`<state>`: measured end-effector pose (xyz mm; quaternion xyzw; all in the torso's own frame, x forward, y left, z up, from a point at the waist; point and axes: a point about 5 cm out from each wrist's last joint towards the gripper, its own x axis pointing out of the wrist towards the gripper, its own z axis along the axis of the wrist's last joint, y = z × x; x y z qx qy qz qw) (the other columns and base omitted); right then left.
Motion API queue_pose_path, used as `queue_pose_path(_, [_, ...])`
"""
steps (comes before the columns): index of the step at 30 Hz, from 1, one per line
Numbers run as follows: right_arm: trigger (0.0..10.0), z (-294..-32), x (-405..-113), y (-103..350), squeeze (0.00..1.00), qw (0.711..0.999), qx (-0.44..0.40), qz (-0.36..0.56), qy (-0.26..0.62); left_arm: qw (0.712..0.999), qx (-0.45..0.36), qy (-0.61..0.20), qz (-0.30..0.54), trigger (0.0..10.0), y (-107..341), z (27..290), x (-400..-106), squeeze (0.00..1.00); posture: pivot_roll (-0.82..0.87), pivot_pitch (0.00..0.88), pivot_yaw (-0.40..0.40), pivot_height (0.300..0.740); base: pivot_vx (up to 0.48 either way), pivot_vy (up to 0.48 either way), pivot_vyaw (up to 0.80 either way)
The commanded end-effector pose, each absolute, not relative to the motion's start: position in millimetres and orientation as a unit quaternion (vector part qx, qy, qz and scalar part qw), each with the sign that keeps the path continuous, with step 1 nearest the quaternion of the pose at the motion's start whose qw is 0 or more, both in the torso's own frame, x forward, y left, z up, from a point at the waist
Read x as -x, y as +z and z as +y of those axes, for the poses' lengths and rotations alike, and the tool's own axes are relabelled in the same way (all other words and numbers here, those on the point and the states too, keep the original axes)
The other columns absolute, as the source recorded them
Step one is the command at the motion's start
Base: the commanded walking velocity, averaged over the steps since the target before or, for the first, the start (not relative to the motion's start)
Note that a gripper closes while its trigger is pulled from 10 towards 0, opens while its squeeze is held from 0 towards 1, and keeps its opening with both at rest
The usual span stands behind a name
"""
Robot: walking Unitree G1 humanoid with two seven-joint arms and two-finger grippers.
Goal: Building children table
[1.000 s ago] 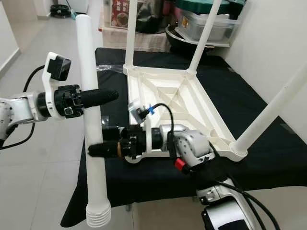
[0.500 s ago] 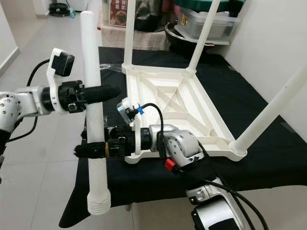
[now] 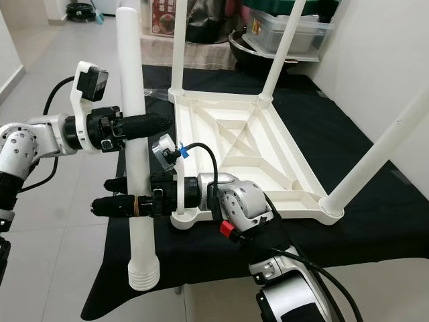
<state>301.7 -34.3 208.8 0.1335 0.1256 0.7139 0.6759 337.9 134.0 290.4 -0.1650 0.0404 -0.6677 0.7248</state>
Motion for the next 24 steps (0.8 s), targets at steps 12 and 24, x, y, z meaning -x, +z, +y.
queue_pose_path(12, [10.0,-25,-307,208,0.0,0.689,-0.113,0.12,0.706,0.718,0.15,-0.679,0.026,10.0,298,129,-340,0.0,0.07,0.058,-0.112,0.74,0.0,0.0,0.0])
queue_pose_path(24, [10.0,-23,-307,202,0.0,0.692,-0.103,0.123,0.704,0.718,0.146,-0.68,0.024,10.0,300,128,-342,0.0,0.08,0.059,-0.11,0.74,0.0,0.0,0.0])
